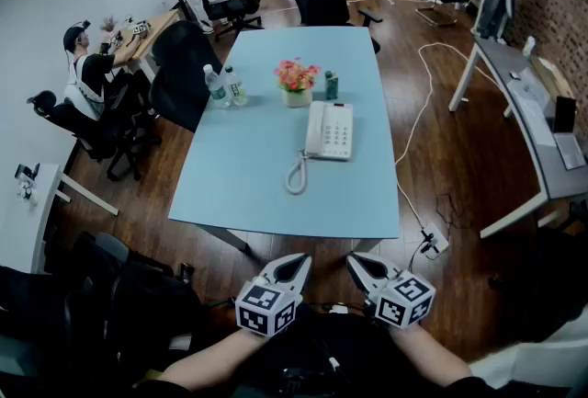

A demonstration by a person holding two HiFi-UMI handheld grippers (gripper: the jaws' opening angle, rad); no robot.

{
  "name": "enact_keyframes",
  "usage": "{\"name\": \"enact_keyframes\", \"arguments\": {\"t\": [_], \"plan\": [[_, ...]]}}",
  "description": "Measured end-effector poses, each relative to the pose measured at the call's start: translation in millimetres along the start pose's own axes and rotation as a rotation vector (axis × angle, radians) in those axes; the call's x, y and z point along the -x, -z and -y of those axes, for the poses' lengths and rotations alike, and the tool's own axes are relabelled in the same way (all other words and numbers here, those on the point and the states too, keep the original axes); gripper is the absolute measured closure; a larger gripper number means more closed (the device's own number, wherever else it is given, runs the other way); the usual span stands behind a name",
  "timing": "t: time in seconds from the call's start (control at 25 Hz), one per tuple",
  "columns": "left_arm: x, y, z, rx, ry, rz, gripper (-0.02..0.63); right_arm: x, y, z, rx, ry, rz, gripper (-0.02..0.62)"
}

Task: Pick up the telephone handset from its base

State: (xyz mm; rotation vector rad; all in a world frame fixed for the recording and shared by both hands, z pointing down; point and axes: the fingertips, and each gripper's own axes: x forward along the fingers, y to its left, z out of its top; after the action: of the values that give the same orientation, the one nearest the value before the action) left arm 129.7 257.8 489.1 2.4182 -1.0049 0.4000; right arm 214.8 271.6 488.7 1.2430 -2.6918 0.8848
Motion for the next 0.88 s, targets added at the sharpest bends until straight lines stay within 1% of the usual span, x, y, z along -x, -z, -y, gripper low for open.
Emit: {"name": "enact_keyframes", "arguments": {"t": [0.24,0.44,0.76,0.88], "plan": [[-15,-26,-40,0.007,0.008,0.008,0.612,-36,-20,15,-0.005,0.033,0.009,0.58],[-28,-64,-88,0.009,0.009,0.031,0.612,-79,-51,33,0.002,0.079,0.029,0.58],[-49,-108,-173,0.037,0.011,0.057,0.612,-147,-90,60,0.039,0.185,0.025,0.569],[-55,-122,-208,0.045,0.016,0.06,0.612,-172,-98,71,0.028,0.233,0.013,0.447]]}}
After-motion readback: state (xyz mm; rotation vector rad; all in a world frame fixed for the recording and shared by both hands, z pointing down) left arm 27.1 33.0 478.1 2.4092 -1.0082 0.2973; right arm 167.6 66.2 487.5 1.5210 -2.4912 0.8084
